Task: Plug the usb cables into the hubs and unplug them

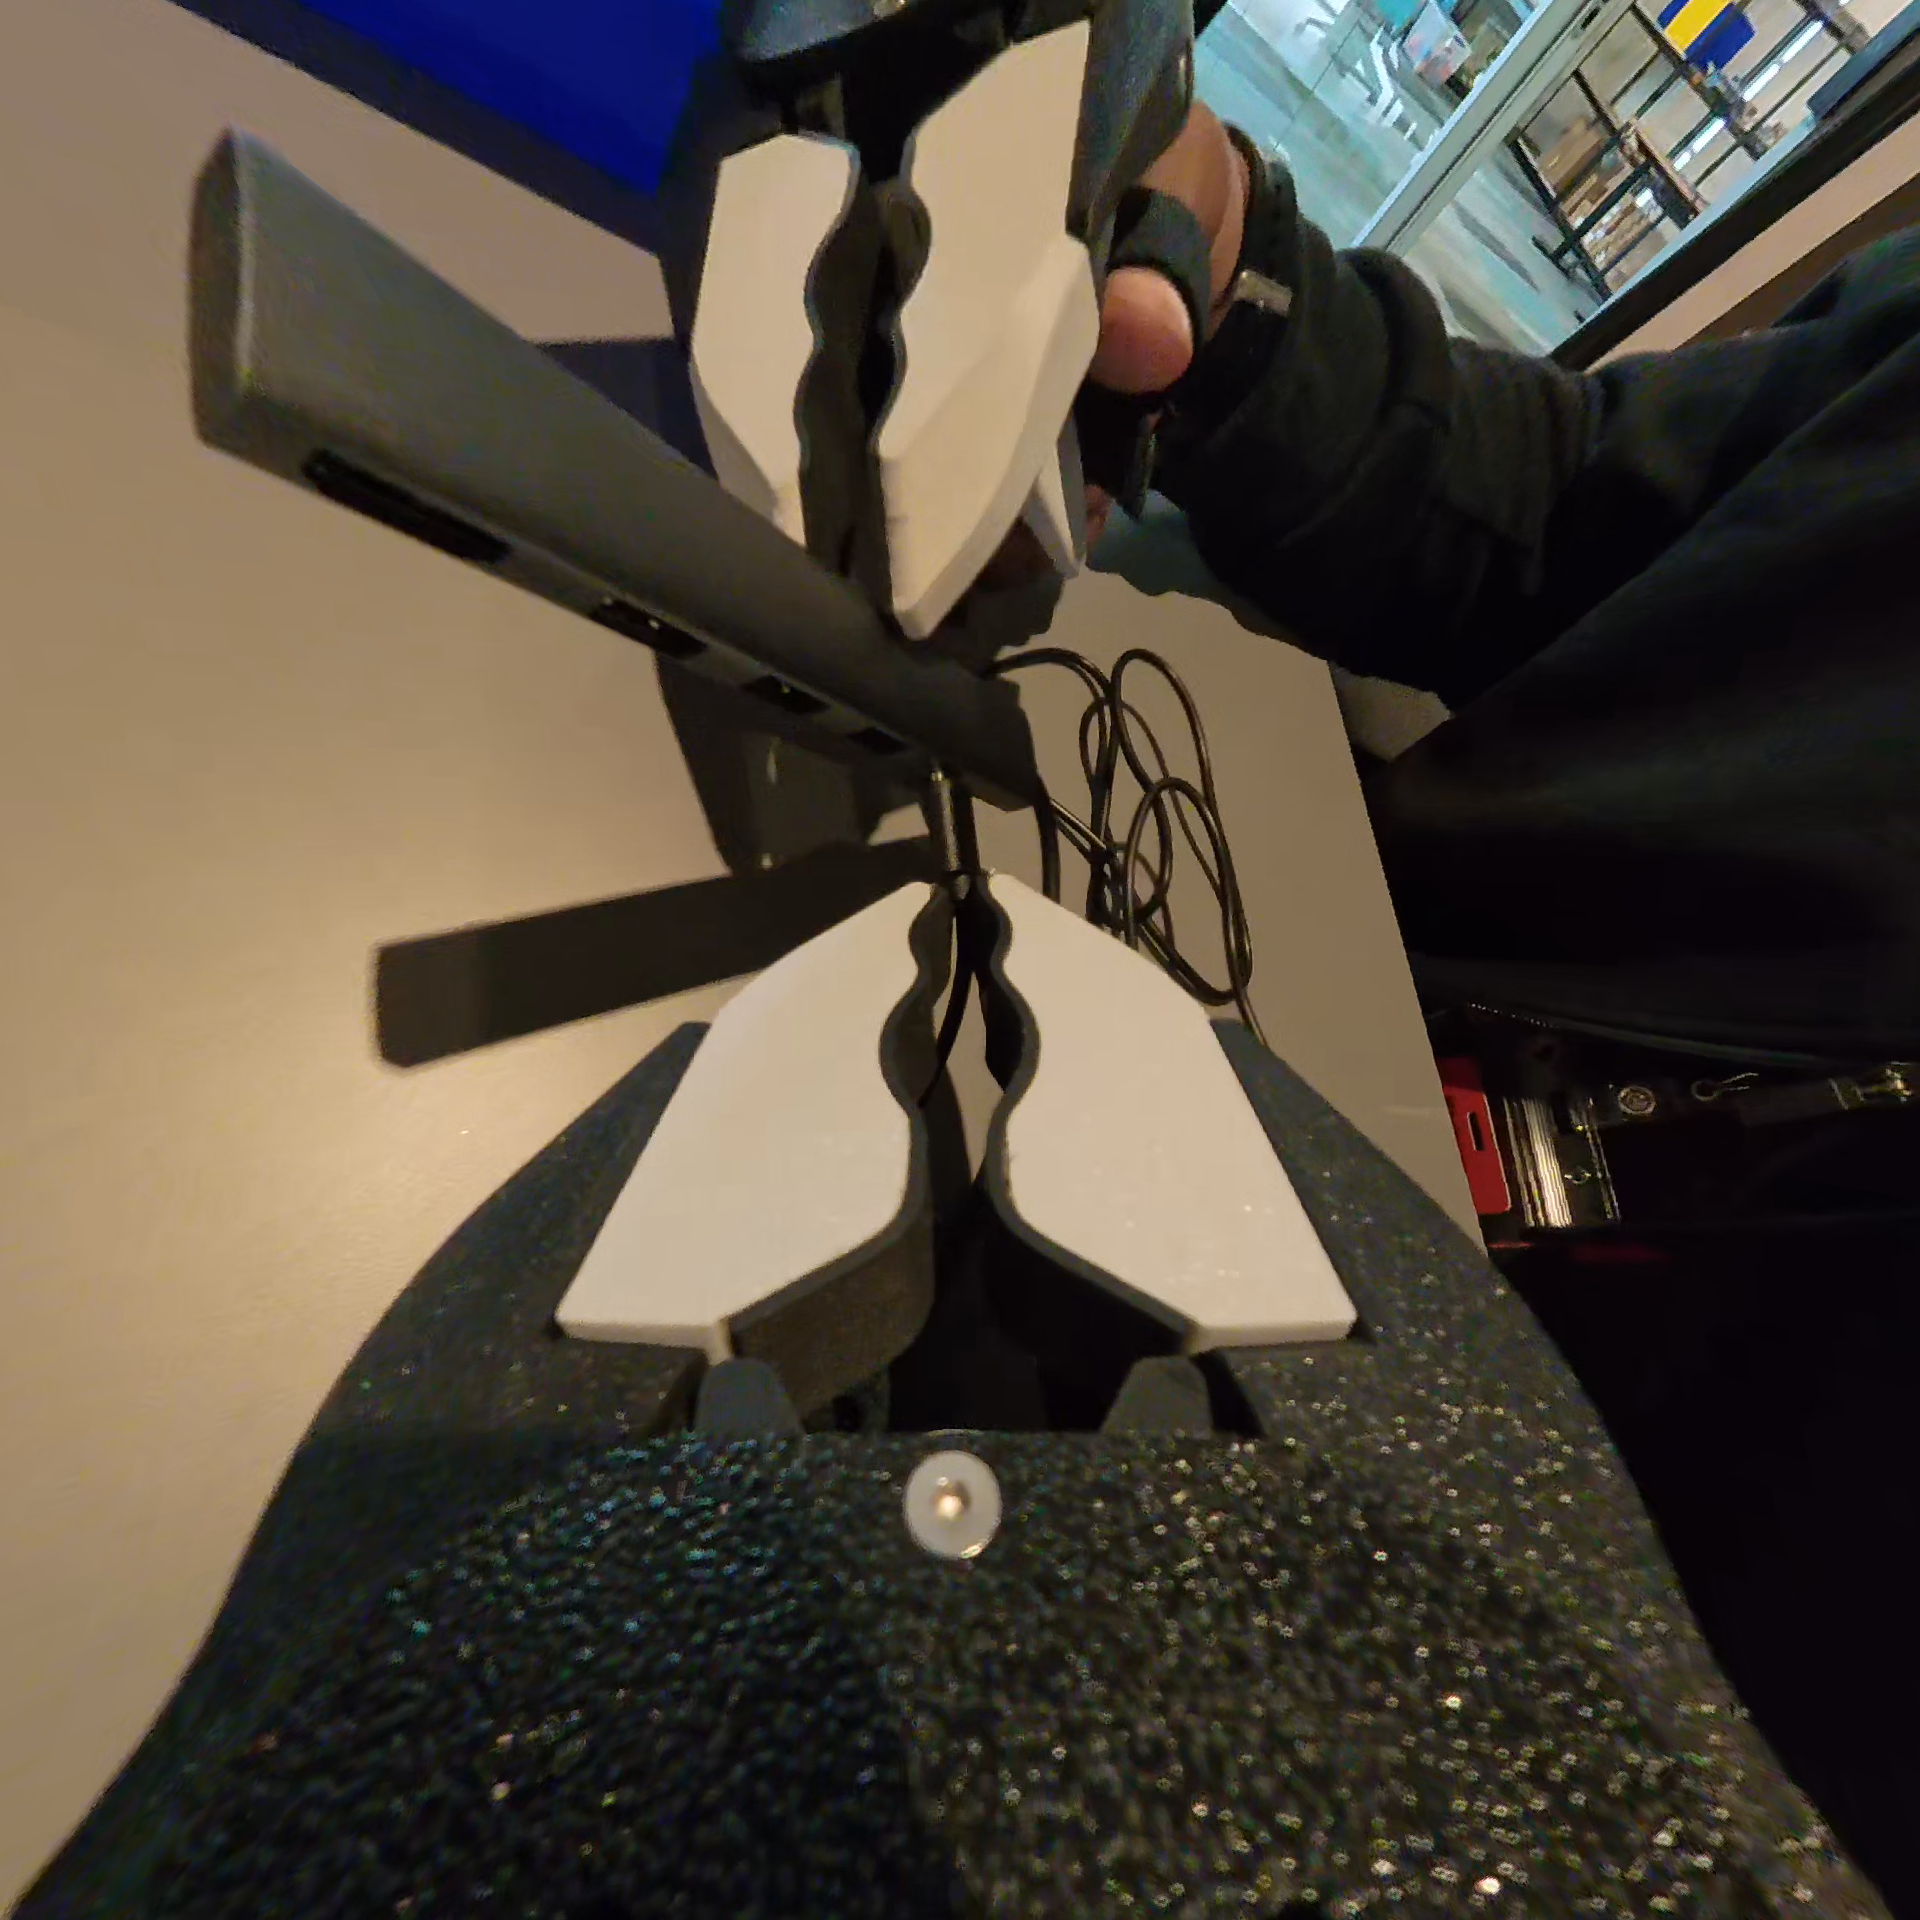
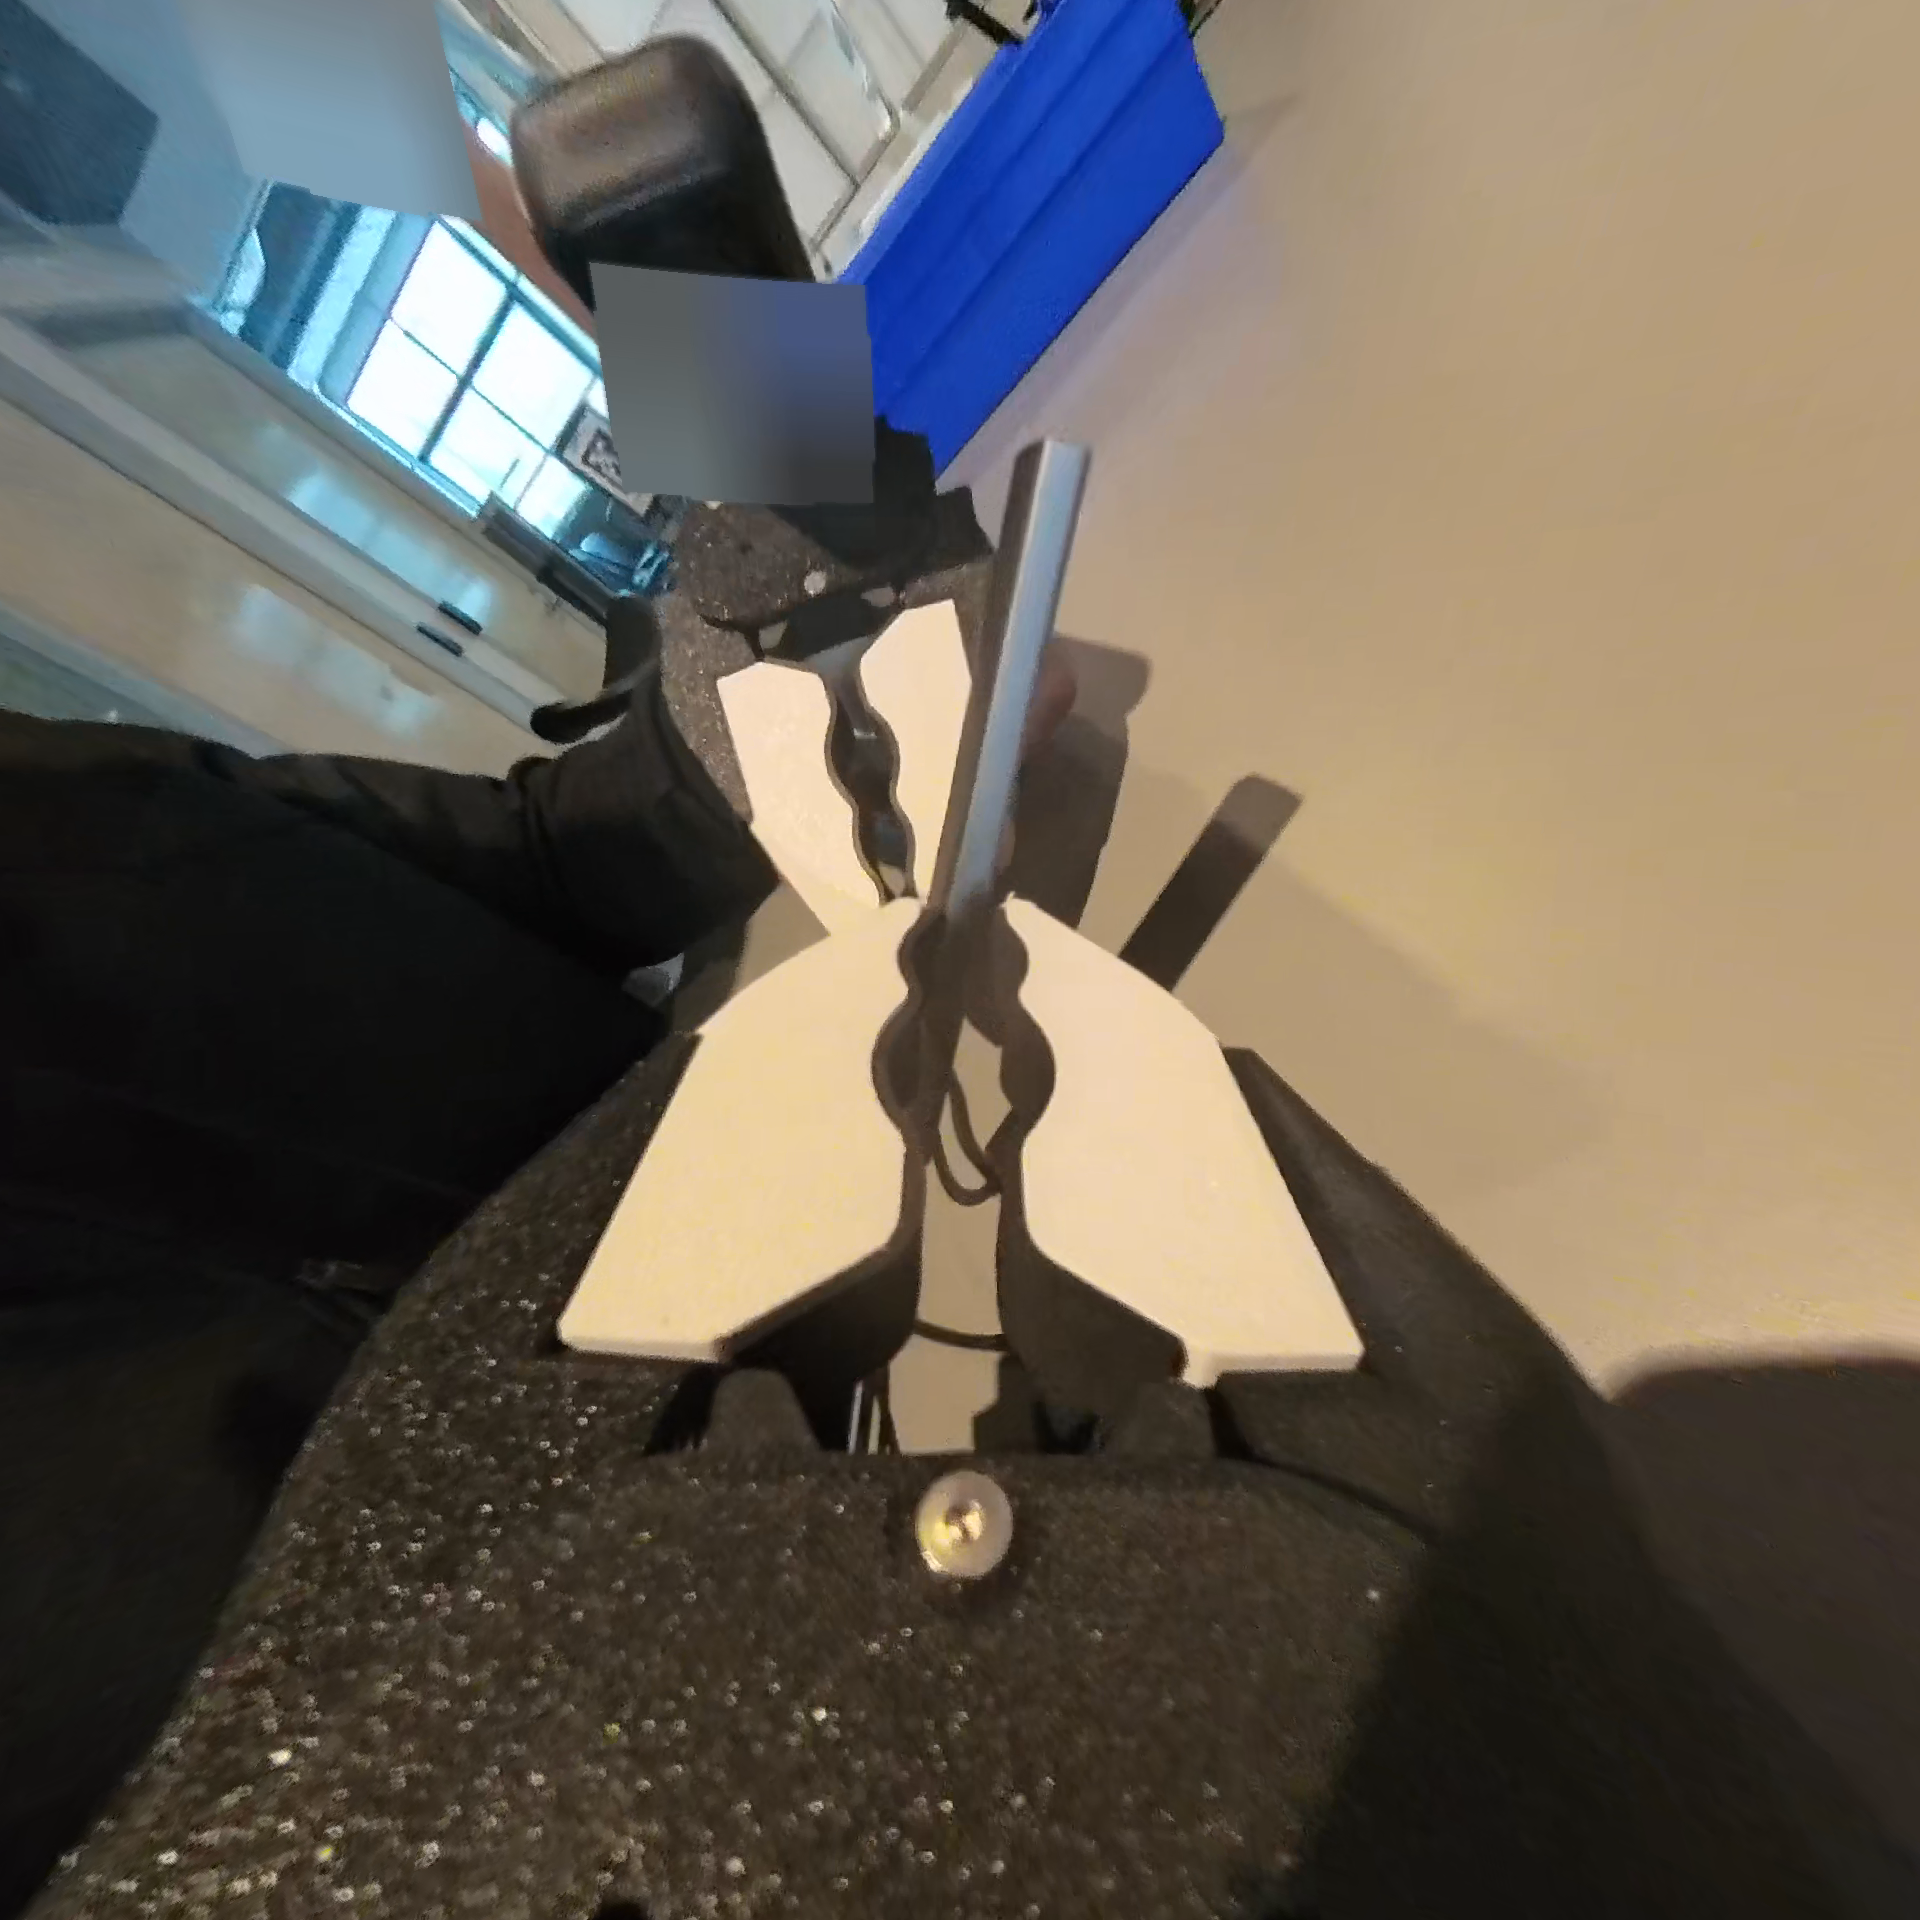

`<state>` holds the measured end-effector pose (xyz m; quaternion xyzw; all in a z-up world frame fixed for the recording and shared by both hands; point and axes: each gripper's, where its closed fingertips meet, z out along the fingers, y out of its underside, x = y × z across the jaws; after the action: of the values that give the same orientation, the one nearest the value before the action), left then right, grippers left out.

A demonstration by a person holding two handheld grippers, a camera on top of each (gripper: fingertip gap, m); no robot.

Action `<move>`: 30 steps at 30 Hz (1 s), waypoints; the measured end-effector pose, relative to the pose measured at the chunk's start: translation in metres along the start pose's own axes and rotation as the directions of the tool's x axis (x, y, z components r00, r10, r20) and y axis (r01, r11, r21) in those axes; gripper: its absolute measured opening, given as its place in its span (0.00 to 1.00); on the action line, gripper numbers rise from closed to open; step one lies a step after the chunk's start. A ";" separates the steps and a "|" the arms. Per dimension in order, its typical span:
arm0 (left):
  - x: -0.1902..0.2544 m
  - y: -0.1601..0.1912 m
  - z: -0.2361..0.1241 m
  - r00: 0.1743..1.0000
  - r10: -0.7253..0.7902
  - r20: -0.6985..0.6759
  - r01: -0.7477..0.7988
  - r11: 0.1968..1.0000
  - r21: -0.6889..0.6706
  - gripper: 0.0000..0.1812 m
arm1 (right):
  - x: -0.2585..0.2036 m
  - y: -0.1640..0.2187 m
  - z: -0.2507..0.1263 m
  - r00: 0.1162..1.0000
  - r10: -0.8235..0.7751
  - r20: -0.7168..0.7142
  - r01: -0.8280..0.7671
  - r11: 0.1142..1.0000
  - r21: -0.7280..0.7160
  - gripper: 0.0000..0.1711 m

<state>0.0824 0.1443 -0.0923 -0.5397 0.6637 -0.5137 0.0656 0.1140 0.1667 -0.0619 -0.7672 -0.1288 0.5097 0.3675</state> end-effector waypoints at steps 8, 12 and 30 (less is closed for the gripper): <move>0.001 0.009 0.006 1.000 0.014 0.008 -0.014 0.998 -0.065 0.02 | 0.003 0.011 0.008 1.000 0.001 -0.026 -0.003 0.997 -0.083 0.07; 0.000 0.011 0.006 1.000 0.011 0.014 -0.010 0.997 -0.074 0.02 | 0.005 0.013 0.009 0.999 0.001 -0.037 -0.004 0.996 -0.093 0.07; -0.010 -0.003 -0.004 0.998 -0.042 0.041 0.041 0.999 0.033 0.02 | 0.006 0.005 0.001 0.998 0.045 -0.040 -0.045 0.999 -0.015 0.10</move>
<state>0.0854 0.1553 -0.0931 -0.5627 0.6425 -0.5143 0.0775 0.1145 0.1673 -0.0694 -0.7827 -0.1081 0.5014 0.3526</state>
